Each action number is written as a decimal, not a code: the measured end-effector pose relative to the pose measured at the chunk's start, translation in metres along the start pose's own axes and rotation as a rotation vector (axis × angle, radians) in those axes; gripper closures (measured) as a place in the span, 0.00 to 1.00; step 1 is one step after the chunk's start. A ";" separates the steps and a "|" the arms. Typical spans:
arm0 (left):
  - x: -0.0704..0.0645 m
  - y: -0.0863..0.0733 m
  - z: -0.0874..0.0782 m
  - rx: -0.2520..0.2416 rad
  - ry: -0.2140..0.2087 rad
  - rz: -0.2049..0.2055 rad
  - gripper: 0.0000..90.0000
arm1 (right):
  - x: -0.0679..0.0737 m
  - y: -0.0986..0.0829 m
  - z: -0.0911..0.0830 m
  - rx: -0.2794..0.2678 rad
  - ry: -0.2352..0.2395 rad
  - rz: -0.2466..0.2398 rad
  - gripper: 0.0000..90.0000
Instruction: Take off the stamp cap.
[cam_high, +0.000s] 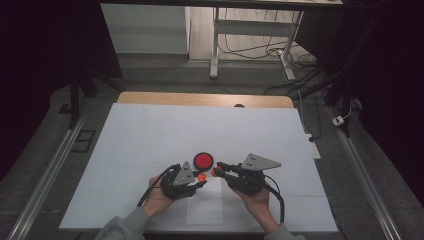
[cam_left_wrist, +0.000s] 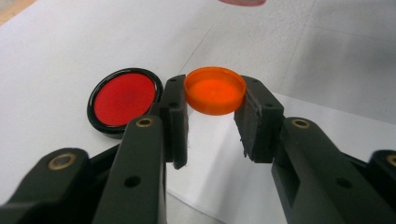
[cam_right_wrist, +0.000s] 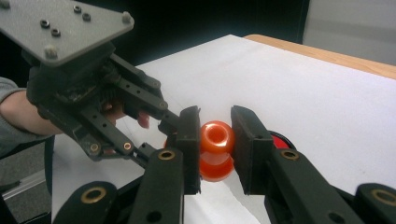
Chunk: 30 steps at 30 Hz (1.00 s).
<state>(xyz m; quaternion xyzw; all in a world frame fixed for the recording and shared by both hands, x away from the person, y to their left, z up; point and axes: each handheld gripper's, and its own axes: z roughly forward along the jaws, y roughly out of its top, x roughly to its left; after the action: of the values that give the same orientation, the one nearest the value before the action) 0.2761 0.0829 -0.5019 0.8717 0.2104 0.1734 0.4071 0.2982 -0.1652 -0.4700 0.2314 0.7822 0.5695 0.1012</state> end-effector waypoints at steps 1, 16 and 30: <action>0.000 0.000 -0.001 -0.002 0.001 0.004 0.72 | 0.000 0.000 0.000 0.000 0.003 -0.004 0.81; 0.009 -0.011 -0.016 -0.016 0.021 -0.030 0.72 | 0.000 -0.001 0.000 0.007 0.004 -0.014 0.81; 0.022 -0.031 -0.045 -0.041 0.074 -0.084 0.72 | -0.003 -0.001 -0.004 0.002 -0.018 -0.021 0.81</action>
<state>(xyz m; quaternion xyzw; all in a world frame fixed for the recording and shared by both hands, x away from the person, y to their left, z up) 0.2669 0.1403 -0.4959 0.8467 0.2582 0.1926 0.4235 0.2988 -0.1697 -0.4696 0.2282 0.7844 0.5654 0.1140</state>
